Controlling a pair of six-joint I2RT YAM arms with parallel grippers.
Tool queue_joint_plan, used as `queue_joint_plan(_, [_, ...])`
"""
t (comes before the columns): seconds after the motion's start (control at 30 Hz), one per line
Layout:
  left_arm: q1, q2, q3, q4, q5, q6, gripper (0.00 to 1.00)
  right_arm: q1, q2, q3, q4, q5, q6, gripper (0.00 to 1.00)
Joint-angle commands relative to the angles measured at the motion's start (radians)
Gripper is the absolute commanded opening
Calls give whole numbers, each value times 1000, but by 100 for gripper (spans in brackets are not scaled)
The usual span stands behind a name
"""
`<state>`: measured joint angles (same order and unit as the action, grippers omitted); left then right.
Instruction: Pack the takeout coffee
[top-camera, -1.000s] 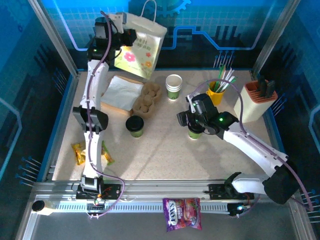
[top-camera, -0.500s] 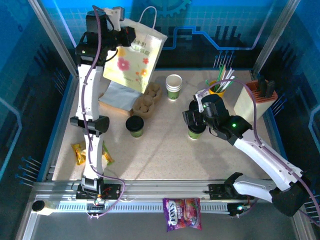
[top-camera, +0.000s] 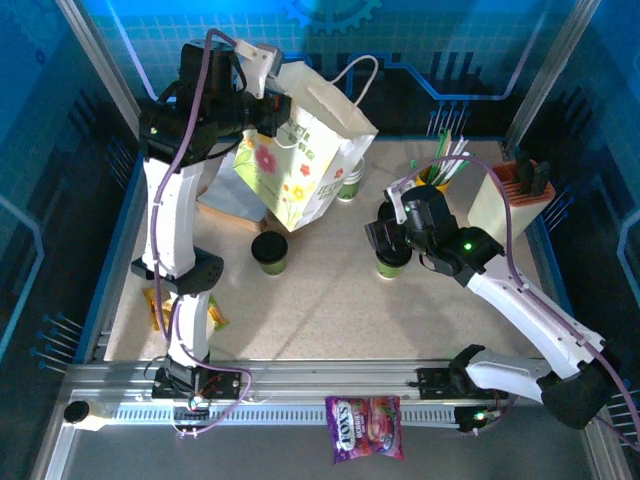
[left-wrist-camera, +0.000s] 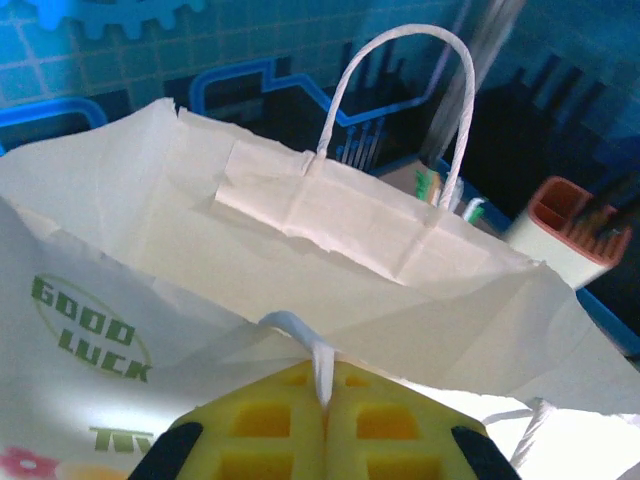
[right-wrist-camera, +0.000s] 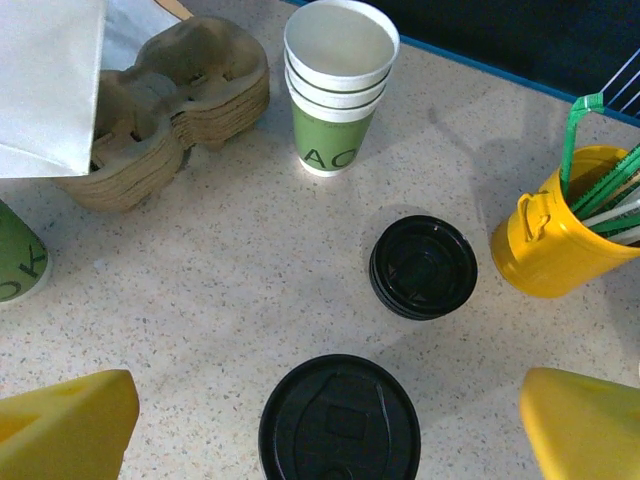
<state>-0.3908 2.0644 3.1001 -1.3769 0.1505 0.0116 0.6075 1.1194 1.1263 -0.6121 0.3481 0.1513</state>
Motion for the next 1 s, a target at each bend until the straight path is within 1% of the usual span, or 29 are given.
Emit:
queue_joint_plan(0.0, [-59, -86, -6, -48, -14, 50, 0, -17, -16, 43, -40, 6, -18, 99])
queue_joint_plan(0.07, [-108, -103, -22, -57, -43, 62, 0, -41, -41, 49, -60, 9, -14, 99])
queue_joint_plan(0.17, [-175, -114, -39, -72, -74, 63, 0, -98, -95, 41, -74, 10, -3, 100])
queue_joint_plan(0.23, [-231, -122, -61, -77, -117, 78, 0, -146, -132, 25, -71, -3, 7, 100])
queue_joint_plan(0.3, [-289, -129, -81, -77, -181, 94, 0, -198, -164, 5, -63, -31, 20, 100])
queue_joint_plan(0.4, [-347, -138, -104, -88, -238, 100, 0, -271, -187, -16, -54, -98, 37, 99])
queue_joint_plan(0.47, [-377, -145, -137, -101, -284, 100, 0, -299, -187, -22, -55, -135, 40, 99])
queue_joint_plan(0.57, [-416, -152, -174, -113, -348, 102, 0, -316, -178, -30, -58, -161, 42, 100])
queue_joint_plan(0.67, [-417, -159, -198, -122, -326, 75, 0, -319, -169, -33, -57, -183, 50, 100])
queue_joint_plan(0.97, [-413, -127, -243, -122, -217, 54, 0, -349, -165, -72, -48, -186, 90, 100])
